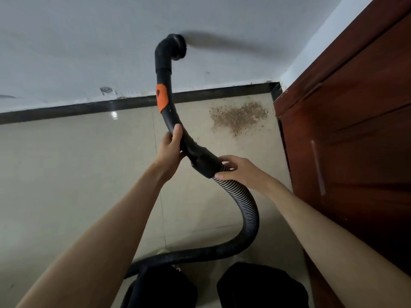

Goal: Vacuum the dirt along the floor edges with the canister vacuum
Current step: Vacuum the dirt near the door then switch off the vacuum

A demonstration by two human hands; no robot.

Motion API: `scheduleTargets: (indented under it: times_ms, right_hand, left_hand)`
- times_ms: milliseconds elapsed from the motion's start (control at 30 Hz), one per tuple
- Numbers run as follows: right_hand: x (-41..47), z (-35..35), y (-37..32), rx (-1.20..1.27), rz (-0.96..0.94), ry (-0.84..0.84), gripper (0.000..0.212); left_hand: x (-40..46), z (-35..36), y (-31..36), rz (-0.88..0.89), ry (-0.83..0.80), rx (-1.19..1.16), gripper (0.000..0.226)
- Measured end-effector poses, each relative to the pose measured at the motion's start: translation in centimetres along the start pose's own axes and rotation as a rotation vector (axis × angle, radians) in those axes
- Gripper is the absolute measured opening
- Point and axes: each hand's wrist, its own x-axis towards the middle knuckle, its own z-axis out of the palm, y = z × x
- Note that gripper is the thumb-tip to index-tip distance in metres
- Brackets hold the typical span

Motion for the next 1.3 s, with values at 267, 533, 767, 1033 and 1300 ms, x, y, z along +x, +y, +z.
scheduleTargets:
  times_ms: [267,533,767,1033,1300]
  right_hand:
    - [9.7,2.0,6.1,-0.296,-0.104,-0.022,0.036]
    - [16.4,4.0,12.2,-0.564,-0.199,-0.018,0.027]
    - [17.0,6.5,17.3,-0.757,-0.242,-0.049,0.031]
    - [16.1,9.3,19.5,-0.888,-0.199,-0.046,0.041]
    - [14.4,9.3,21.1,-0.947,-0.165,0.076,0.052]
  left_hand:
    - [5.9,-2.0,-10.3,-0.032,-0.038,0.285,0.043]
    - [11.8,-4.0,-17.5,-0.153,-0.093,0.321,0.045]
    - [14.6,-5.1,-21.5,-0.127,0.237,-0.258,0.034]
    - [12.6,-4.7,-27.1,-0.176,0.294,-0.32,0.032]
    - [11.8,-2.9,-27.8,-0.185,0.212,-0.179,0.029]
